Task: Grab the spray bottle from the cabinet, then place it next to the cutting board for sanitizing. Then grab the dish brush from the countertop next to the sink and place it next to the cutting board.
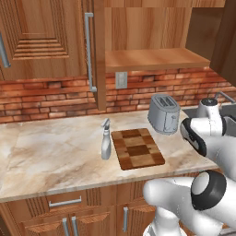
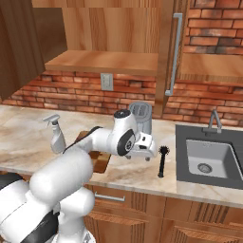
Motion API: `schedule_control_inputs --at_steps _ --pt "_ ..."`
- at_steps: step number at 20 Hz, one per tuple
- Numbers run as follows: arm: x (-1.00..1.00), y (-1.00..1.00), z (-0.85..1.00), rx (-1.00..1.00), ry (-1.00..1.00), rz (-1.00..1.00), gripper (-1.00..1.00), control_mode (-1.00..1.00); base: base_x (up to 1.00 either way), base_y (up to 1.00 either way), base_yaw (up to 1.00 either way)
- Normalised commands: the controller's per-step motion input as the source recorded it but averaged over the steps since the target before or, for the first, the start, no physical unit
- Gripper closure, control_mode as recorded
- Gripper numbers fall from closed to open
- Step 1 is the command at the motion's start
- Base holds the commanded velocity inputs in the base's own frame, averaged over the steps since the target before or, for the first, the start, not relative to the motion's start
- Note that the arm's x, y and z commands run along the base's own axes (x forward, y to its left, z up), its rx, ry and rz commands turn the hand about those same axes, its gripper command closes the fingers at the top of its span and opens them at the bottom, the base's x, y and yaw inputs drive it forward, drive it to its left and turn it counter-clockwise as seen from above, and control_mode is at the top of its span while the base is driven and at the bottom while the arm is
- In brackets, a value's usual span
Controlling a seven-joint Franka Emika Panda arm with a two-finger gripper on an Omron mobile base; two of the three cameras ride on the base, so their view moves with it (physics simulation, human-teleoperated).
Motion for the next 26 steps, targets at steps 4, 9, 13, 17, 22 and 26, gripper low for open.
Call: schedule_control_inputs --at_steps 4,9,13,17,22,26 --pt "0.20 -0.28 0.00 0.00 0.00 0.00 -1.00 -1.00 0.00 0.00 0.00" --pt "0.18 -0.29 -0.13 0.00 0.02 0.00 -1.00 -1.00 0.00 0.00 0.00" --pt "0.25 -0.30 -0.16 0.00 0.01 0.00 -1.00 -1.00 0.00 0.00 0.00" --pt "0.24 -0.26 -0.13 0.00 0.00 0.00 -1.00 -1.00 0.00 0.00 0.00" --pt "0.20 -0.29 -0.12 0.00 0.00 0.00 -1.00 -1.00 0.00 0.00 0.00" --pt "0.09 -0.15 -0.10 0.00 0.00 0.00 -1.00 -1.00 0.00 0.00 0.00"
